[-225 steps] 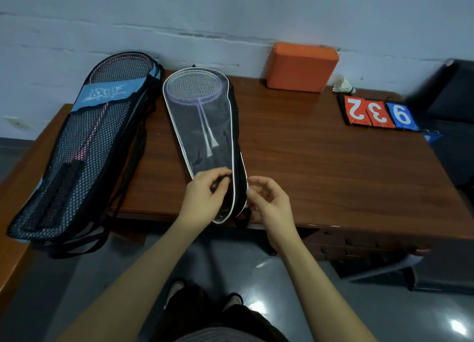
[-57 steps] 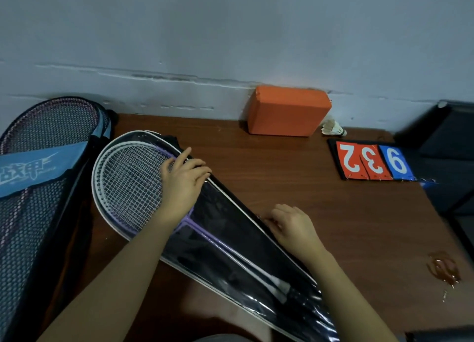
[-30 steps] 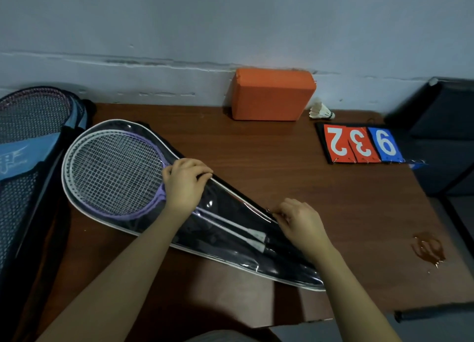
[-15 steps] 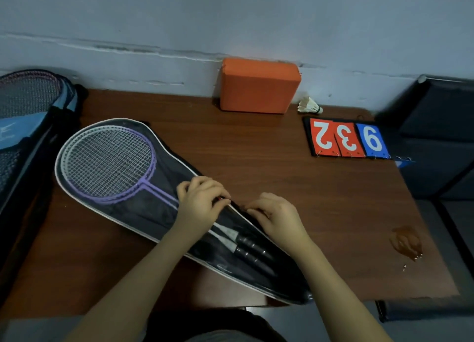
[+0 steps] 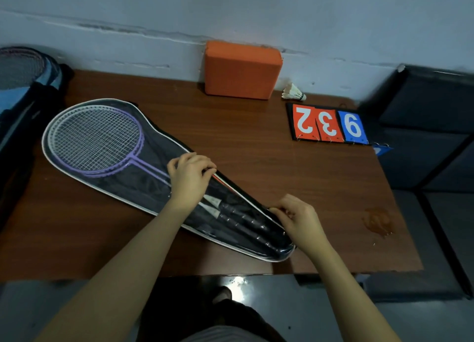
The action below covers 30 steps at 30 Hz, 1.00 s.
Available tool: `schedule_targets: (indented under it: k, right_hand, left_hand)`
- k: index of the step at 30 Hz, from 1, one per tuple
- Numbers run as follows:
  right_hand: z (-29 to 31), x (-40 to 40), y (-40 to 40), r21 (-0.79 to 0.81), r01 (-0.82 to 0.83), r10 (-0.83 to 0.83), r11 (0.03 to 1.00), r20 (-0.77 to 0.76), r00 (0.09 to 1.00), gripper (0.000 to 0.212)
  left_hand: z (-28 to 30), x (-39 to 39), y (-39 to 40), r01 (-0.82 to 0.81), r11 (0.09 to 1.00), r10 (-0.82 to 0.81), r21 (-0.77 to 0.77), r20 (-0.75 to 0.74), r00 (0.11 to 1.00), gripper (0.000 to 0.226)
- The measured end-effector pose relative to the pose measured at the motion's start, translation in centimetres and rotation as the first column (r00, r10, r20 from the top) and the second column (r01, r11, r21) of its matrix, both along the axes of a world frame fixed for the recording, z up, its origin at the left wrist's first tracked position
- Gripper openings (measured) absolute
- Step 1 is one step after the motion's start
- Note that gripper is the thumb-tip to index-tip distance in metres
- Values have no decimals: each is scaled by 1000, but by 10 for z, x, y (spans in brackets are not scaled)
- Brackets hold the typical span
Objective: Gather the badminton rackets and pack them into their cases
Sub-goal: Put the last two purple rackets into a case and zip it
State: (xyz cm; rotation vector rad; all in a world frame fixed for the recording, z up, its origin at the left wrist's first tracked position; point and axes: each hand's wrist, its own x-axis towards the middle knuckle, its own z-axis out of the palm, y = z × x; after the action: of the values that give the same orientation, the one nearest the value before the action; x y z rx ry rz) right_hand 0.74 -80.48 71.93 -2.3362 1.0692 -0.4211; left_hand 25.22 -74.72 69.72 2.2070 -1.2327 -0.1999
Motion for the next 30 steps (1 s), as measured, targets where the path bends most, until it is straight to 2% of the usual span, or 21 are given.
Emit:
schedule_targets:
  k: [2, 5, 7, 11, 13, 16, 20, 25, 30]
  right_hand:
    - [1, -2, 5, 75, 20, -26, 997, 73, 997, 12]
    - [8, 3, 7, 128, 19, -40, 992, 166, 985, 15]
    - [13, 4, 6, 144, 23, -53, 989, 211, 976, 14]
    - [14, -2, 7, 83, -4, -10, 997, 168, 986, 11]
    - [10, -15, 6, -76, -1, 6, 997, 73, 997, 11]
    - [0, -44, 5, -234, 90, -97, 968, -17, 995, 17]
    - [-10, -64, 10, -233, 213, -218, 949, 3, 976, 11]
    - [-28, -79, 16, -299, 289, -325, 909, -76, 943, 22]
    - [-37, -85, 24, -235, 395, -418, 888, -56, 907, 21]
  left_hand:
    - [9, -9, 0, 51, 998, -51, 32, -9, 999, 16]
    - [22, -36, 4, 365, 921, -366, 134, -23, 930, 25]
    - [26, -58, 9, 450, 878, -452, 162, -28, 892, 23]
    - [29, -69, 13, 358, 930, -358, 89, -11, 934, 16]
    - [28, -68, 11, 325, 945, -324, 37, -31, 946, 16]
    - [30, -65, -1, 259, 966, -259, -16, -92, 961, 14]
    - [28, -75, -19, 298, 955, -294, 9, -127, 947, 15]
    - [19, -88, -26, 218, 976, -214, 12, -144, 966, 16]
    - [18, -88, -39, 271, 963, -269, -4, -125, 955, 16]
